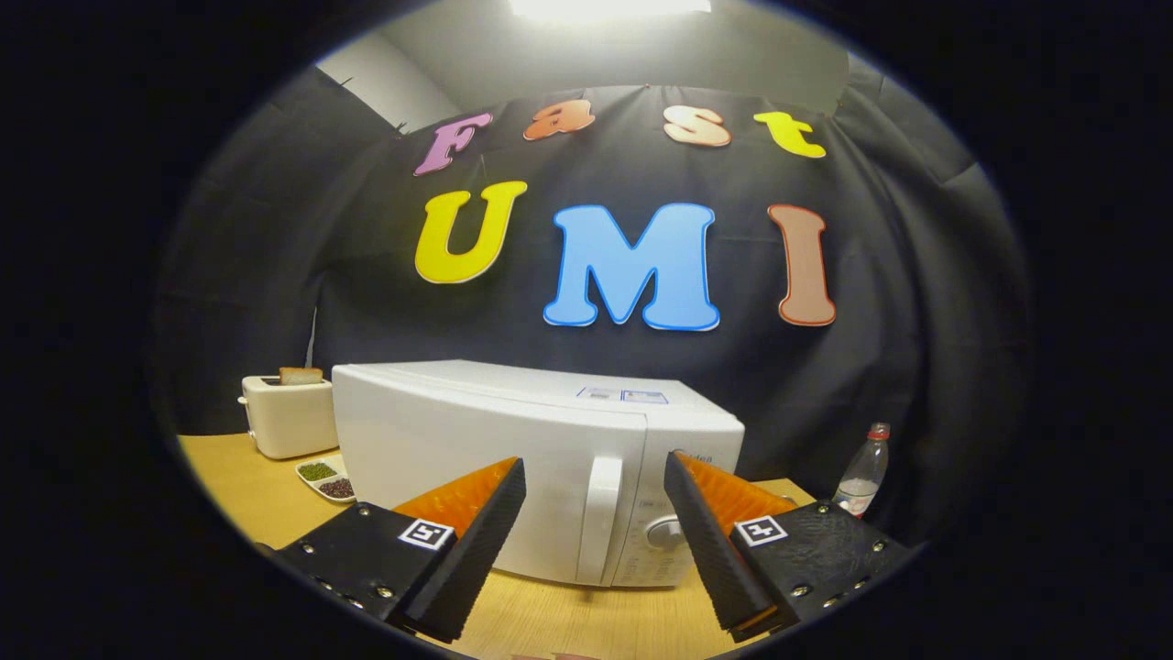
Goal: Open the microwave, put the food inside, and close the microwave door.
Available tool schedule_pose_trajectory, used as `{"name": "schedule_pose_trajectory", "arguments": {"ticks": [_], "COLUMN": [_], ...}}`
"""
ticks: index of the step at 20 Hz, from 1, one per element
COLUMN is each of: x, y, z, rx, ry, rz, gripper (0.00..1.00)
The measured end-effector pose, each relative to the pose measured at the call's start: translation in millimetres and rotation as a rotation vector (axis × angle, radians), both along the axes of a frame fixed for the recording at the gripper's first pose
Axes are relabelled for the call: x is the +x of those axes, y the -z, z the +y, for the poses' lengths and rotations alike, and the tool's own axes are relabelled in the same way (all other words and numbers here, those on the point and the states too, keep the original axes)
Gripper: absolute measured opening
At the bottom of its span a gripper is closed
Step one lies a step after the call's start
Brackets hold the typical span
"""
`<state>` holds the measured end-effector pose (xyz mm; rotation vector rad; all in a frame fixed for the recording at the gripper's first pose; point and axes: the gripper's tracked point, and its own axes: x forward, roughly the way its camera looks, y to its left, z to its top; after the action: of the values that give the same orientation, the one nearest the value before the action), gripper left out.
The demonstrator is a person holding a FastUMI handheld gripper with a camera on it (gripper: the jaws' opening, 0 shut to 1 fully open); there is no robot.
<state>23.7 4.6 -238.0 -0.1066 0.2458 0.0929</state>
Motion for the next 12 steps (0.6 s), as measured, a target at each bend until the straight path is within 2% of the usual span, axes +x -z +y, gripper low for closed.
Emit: {"name": "schedule_pose_trajectory", "arguments": {"ticks": [8, 11, 12], "x": [21.6, 26.8, 28.6], "y": [60.3, 67.9, 66.0], "z": [-3.1, -14.3, -13.4], "rx": [0.030, 0.024, 0.038], "ry": [0.030, 0.081, 0.077], "rz": [0.092, 0.101, 0.093], "gripper": [0.96, 0.76, 0.75]}}
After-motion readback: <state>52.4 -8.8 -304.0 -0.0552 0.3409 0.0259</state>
